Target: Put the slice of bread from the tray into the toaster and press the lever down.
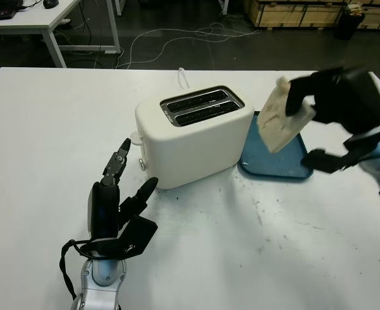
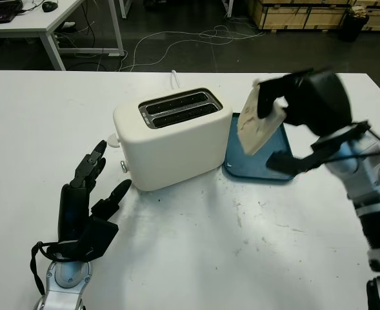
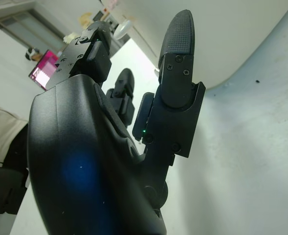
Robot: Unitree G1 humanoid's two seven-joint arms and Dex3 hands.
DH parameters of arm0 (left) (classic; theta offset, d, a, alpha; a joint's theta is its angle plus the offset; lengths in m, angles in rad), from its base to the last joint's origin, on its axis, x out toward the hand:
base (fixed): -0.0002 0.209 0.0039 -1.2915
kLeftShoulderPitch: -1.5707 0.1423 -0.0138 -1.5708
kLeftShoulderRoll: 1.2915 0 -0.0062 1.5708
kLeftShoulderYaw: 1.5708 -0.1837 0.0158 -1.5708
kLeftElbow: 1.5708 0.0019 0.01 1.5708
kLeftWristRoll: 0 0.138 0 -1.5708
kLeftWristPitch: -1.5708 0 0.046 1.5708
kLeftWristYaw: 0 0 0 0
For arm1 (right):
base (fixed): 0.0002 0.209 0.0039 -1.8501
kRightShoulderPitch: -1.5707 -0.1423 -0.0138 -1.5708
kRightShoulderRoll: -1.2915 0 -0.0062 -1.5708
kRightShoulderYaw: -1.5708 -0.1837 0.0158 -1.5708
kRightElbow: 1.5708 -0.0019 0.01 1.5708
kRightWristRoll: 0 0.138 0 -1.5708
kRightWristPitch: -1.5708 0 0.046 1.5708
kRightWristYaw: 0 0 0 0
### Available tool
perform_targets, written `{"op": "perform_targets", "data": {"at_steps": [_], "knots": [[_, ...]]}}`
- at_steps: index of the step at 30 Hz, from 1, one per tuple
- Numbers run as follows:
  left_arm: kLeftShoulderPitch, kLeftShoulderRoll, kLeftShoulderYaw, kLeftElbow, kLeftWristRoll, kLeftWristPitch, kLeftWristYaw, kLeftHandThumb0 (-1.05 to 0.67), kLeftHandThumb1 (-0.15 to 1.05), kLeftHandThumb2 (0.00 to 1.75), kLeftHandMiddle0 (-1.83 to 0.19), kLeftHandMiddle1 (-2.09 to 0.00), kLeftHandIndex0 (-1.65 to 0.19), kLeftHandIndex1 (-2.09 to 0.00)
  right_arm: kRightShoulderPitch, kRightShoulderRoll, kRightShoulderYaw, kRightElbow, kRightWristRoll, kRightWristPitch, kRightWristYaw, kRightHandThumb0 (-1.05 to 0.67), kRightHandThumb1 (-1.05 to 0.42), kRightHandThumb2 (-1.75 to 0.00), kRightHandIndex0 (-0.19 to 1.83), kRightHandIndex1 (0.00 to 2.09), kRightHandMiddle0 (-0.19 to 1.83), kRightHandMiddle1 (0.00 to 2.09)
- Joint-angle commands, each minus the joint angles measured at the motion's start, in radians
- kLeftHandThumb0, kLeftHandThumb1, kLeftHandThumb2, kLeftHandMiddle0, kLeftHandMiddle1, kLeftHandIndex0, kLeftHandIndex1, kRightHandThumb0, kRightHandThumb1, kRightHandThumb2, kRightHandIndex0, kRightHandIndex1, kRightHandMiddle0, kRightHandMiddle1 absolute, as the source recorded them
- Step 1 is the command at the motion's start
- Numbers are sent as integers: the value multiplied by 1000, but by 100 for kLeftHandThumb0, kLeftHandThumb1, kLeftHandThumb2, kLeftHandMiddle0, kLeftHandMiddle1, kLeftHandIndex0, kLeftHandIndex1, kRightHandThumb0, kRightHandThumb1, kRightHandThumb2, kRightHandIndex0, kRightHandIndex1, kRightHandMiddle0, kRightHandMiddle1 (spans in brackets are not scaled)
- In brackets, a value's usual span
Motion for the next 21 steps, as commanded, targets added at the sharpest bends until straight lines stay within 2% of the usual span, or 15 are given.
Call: {"op": "perform_targets", "data": {"at_steps": [1, 3, 4, 5, 6, 8, 9, 11, 13, 17, 19, 21], "knots": [[-12, 4, 6, 10, -14, -15, -1, -62, 92, 22, -44, 0, -33, 0, -66, -14, -39, 0, 68, 40, 68, 10, -80, -1, 107, 151, 110, 110], [-19, 4, 8, 12, -20, -13, -5, -62, 92, 22, -44, 0, -33, 0, -119, -22, -56, 27, 93, 37, 106, 11, -79, 0, 112, 144, 117, 92], [-22, 3, 7, 12, -23, -10, -7, -62, 92, 22, -44, 0, -33, 0, -144, -26, -59, 39, 91, 35, 117, 5, -78, 0, 121, 123, 126, 68], [-26, 4, 7, 13, -24, -9, -7, -62, 92, 22, -44, 0, -33, 0, -169, -27, -60, 50, 91, 37, 129, 3, -78, 0, 126, 114, 133, 55], [-29, 5, 6, 15, -25, -9, -7, -62, 92, 22, -44, 0, -33, 0, -198, -26, -59, 60, 96, 40, 145, 6, -78, 0, 128, 113, 139, 49], [-36, 5, 6, 21, -27, -10, -6, -62, 92, 22, -44, 0, -33, 0, -250, -20, -57, 80, 117, 44, 188, 11, -78, 0, 117, 137, 136, 68], [-39, 5, 6, 24, -26, -10, -5, -62, 92, 22, -44, 0, -33, 0, -273, -16, -57, 83, 132, 60, 215, 8, -77, 0, 112, 148, 125, 90], [-44, 8, 7, 31, -26, -12, -5, -63, 92, 23, -44, 0, -33, 0, -320, -6, -61, 79, 180, 115, 290, 4, -77, 0, 106, 155, 116, 103], [-49, 8, 7, 37, -25, -14, -1, -64, 92, 23, -44, 0, -33, 0, -362, 6, -65, 83, 228, 150, 348, 8, -78, 0, 102, 165, 109, 119], [-56, 3, 8, 46, -31, -17, 2, -64, 92, 23, -44, 0, -33, 0, -438, 32, -69, 95, 313, 233, 449, 7, -80, -1, 104, 165, 109, 124], [-59, -1, 9, 49, -41, -17, -1, -64, 92, 22, -44, 0, -33, 0, -462, 55, -77, 100, 359, 260, 485, 14, -80, 0, 107, 167, 110, 133], [-61, -1, 8, 54, -40, -19, 4, -64, 92, 22, -44, 0, -33, 0, -473, 77, -75, 66, 382, 364, 504, 19, -80, 0, 108, 168, 109, 141]]}}
